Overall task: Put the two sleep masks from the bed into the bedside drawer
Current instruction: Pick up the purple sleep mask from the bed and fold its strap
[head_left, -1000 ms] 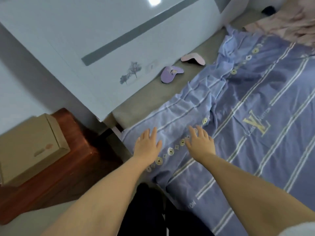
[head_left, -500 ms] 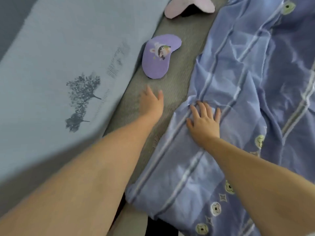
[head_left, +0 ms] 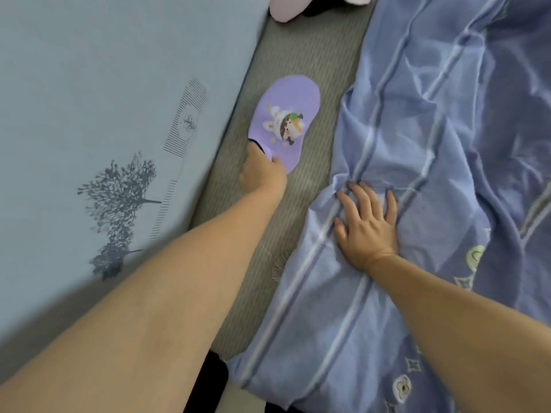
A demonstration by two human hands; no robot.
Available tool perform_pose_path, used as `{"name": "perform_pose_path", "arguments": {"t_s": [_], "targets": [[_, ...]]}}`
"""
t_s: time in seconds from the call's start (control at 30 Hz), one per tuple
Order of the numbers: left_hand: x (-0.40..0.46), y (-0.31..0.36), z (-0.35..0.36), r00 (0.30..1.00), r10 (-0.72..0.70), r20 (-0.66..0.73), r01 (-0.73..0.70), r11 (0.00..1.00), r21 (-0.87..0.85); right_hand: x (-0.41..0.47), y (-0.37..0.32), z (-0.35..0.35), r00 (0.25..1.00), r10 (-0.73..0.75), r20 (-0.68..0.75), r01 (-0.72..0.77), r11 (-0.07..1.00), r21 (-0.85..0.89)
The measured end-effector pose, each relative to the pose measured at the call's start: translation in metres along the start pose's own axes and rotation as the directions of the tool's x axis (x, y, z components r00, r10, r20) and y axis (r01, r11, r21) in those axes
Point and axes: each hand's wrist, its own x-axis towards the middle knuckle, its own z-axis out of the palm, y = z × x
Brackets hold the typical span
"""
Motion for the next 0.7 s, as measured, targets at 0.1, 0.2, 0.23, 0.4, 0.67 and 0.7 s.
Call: {"name": "perform_pose_path", "arguments": {"t_s": [0.1,0.2,0.23,0.4,0.67,0.7], "targets": [[-0.047,-0.021,-0.019,0.988,-0.038,0.150,0.074,0.967,-0.243,0.003,-0.003,-0.016,0.990,0.011,0.137,-0.015,1.000,0.026],[-0.099,-0.028,-0.041,0.952,-0.118,0.283,0.252,0.826,-0.505,0.006,-0.004,-0.054,0.954,0.016,0.300,-0.086,0.971,0.224],[-0.118,-0.027,-0.048,0.935,-0.134,0.327,0.310,0.756,-0.577,0.004,-0.006,-0.073,0.953,-0.006,0.302,-0.099,0.938,0.333],[-0.234,-0.005,-0.082,0.881,-0.012,0.472,0.401,0.549,-0.734,-0.051,-0.016,-0.180,0.961,-0.243,0.133,0.152,0.865,0.479],[-0.424,0.011,-0.127,0.971,0.068,0.228,0.083,0.803,-0.590,-0.177,-0.004,-0.326,0.916,-0.397,-0.064,0.350,0.710,0.611],[-0.439,0.014,-0.136,0.986,0.076,0.145,0.028,0.791,-0.611,-0.191,-0.005,-0.341,0.905,-0.422,-0.054,0.355,0.682,0.640]]}}
